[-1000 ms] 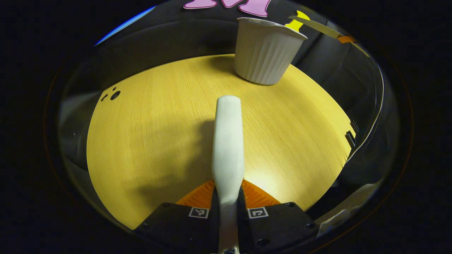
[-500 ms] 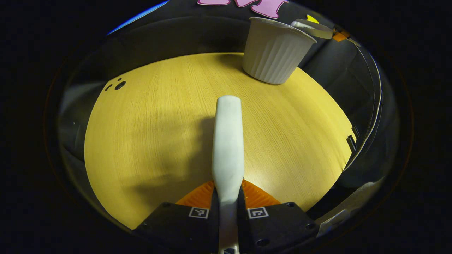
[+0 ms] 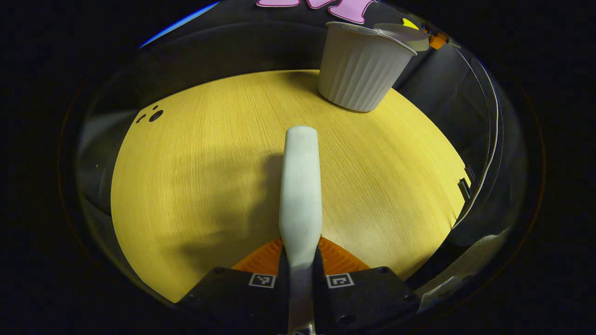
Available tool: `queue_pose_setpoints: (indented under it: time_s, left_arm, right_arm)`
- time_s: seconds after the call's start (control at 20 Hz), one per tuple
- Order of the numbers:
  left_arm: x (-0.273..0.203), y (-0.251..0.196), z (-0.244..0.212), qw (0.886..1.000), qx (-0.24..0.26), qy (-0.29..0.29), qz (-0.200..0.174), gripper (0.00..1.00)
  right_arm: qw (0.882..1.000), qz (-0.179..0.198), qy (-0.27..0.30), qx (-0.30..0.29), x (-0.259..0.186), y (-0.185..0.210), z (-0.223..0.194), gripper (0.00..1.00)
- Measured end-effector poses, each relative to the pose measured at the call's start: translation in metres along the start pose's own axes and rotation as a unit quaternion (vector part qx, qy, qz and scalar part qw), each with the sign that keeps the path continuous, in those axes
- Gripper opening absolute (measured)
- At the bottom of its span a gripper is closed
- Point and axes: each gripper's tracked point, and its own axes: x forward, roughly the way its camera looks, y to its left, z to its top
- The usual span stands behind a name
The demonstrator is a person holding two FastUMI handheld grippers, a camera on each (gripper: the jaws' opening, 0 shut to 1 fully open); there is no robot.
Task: Pick up the small broom and dustpan from the desktop, sweep the trash into the dustpan with the broom, and then empty the trash into the garbage bin.
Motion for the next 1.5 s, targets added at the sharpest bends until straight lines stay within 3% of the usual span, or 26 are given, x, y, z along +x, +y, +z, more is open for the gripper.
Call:
queue_pose_setpoints:
  time_s: [0.15,0.2,0.25,0.35,0.4,0.7,0.95,1.1,1.2,1.45,1.5]
  left_arm:
    - [0.002,0.001,-0.001,1.0,-0.005,0.005,0.002,0.25]
    - [0.003,0.001,-0.001,1.0,-0.005,0.005,0.003,0.21]
    - [0.003,0.002,-0.001,1.0,-0.004,0.006,0.005,0.25]
    - [0.003,0.003,0.0,1.0,0.001,0.006,0.011,0.21]
    - [0.003,0.005,0.002,1.0,0.005,0.006,0.016,0.25]
    - [0.001,0.01,0.007,0.999,0.009,0.01,0.037,0.22]
    - [-0.006,0.018,0.008,0.998,0.009,0.013,0.057,0.25]
    - [-0.009,0.019,0.008,0.998,0.006,0.017,0.064,0.25]
    - [-0.011,0.019,0.005,0.998,0.006,0.019,0.065,0.21]
    - [-0.011,0.02,0.004,0.997,0.005,0.02,0.072,0.29]
    - [-0.011,0.02,0.004,0.997,0.005,0.021,0.073,0.25]
  right_arm:
    - [1.0,-0.004,-0.011,0.007,-0.001,-0.003,-0.002,0.36]
    - [1.0,-0.005,-0.017,0.012,-0.001,-0.004,-0.005,0.36]
    - [0.999,-0.006,-0.026,0.021,-0.003,-0.007,-0.006,0.36]
    - [0.996,0.008,-0.06,0.068,-0.007,-0.011,-0.009,0.36]
    - [0.991,0.015,-0.086,0.102,-0.013,-0.014,-0.01,0.36]
    - [0.951,0.047,-0.207,0.224,-0.045,-0.017,-0.037,0.36]
    - [0.917,0.102,-0.272,0.273,-0.071,0.041,-0.069,0.36]
    - [0.906,0.133,-0.289,0.28,-0.072,0.092,-0.083,0.36]
    - [0.904,0.155,-0.288,0.275,-0.07,0.129,-0.092,0.36]
    - [0.914,0.202,-0.245,0.254,-0.03,0.236,-0.11,0.36]
    - [0.913,0.217,-0.235,0.254,-0.02,0.256,-0.11,0.36]
